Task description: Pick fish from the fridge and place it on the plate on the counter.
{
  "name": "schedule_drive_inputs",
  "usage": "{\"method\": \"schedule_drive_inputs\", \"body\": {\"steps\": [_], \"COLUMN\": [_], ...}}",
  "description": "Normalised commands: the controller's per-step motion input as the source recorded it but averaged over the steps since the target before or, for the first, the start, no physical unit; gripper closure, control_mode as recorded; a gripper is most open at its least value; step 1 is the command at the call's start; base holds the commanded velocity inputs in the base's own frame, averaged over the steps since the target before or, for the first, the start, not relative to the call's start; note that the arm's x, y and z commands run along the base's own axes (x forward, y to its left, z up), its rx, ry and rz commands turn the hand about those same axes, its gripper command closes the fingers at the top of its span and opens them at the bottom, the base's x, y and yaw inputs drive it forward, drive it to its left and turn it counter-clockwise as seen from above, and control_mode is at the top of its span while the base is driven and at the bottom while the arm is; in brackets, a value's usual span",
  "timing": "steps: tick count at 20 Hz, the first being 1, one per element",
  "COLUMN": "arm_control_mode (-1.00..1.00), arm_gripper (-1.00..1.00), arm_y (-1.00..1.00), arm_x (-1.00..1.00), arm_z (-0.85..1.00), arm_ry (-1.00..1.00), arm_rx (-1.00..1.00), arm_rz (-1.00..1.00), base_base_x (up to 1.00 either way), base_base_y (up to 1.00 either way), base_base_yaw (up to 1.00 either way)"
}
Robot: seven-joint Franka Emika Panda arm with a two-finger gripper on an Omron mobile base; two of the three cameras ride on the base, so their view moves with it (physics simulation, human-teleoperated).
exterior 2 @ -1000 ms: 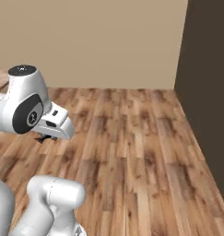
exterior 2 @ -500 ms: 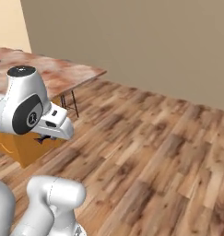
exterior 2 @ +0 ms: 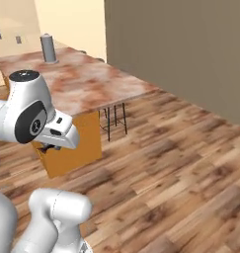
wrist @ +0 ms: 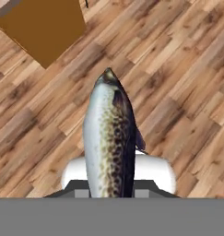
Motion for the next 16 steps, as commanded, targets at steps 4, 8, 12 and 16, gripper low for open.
{"method": "schedule_drive_inputs", "body": {"steps": [4,8,12,16], "arm_control_mode": [1.0,1.0,1.0,1.0], "arm_gripper": [1.0,1.0,1.0,1.0], "arm_y": [0.0,0.0,0.0,0.0], "arm_x": [0.0,0.0,0.0,0.0], "arm_z": [0.0,0.0,0.0,0.0], "arm_ry": [0.0,0.0,0.0,0.0], "arm_rx": [0.0,0.0,0.0,0.0], "arm_rz": [0.0,0.0,0.0,0.0], "base_base_x": [0.34,0.16,0.18,0.63], "base_base_y": [-0.19,0.05,0.18,0.02], "base_base_yaw": [0.66,0.83,0.87,0.78]}}
